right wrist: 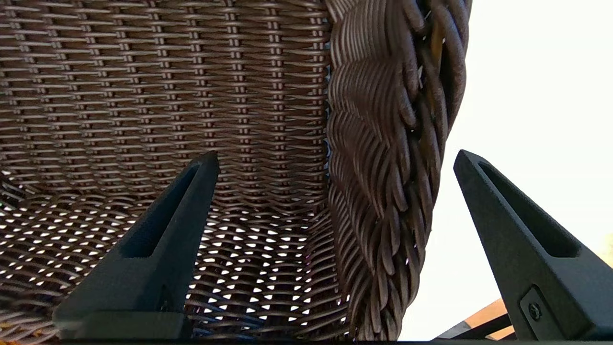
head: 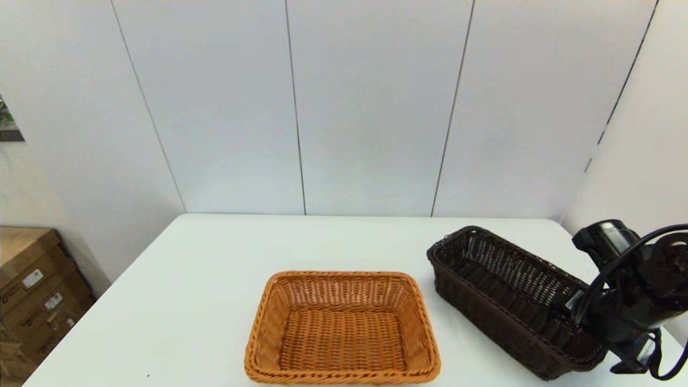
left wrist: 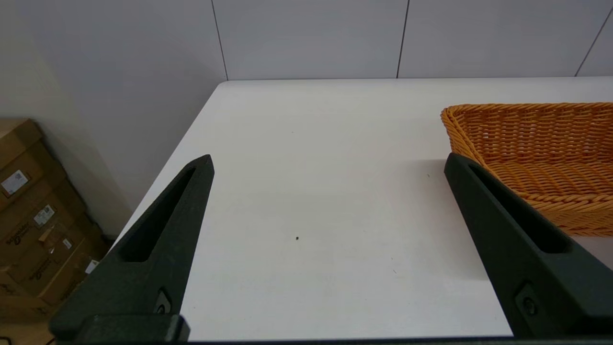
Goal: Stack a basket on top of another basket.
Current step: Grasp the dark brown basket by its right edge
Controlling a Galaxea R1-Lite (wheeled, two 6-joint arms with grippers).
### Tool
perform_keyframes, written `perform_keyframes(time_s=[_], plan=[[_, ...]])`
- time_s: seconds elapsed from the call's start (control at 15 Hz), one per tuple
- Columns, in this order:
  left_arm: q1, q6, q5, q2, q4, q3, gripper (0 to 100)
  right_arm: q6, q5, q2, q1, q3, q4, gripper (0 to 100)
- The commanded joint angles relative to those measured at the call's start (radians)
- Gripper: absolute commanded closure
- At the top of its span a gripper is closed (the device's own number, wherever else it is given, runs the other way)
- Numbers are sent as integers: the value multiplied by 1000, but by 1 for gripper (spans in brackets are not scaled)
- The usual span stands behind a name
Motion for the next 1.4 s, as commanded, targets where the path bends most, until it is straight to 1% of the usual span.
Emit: perform_keyframes(time_s=[0.07, 0.13, 0.93, 1.2, 1.4], plan=[[0, -1, 0, -1, 0, 2, 0, 5, -4, 7, -5, 0, 2, 0], [1, -1, 0, -1, 0, 2, 0, 5, -9, 15, -7, 0, 1, 100], [1, -1, 0, -1, 0, 2, 0, 7, 5, 9, -16, 5, -3, 100], [0, -1, 0, -1, 0, 2, 0, 8, 11, -8, -31, 3, -6, 100], [1, -1, 0, -1, 0, 2, 0, 13, 65, -59, -62, 2, -49, 100]])
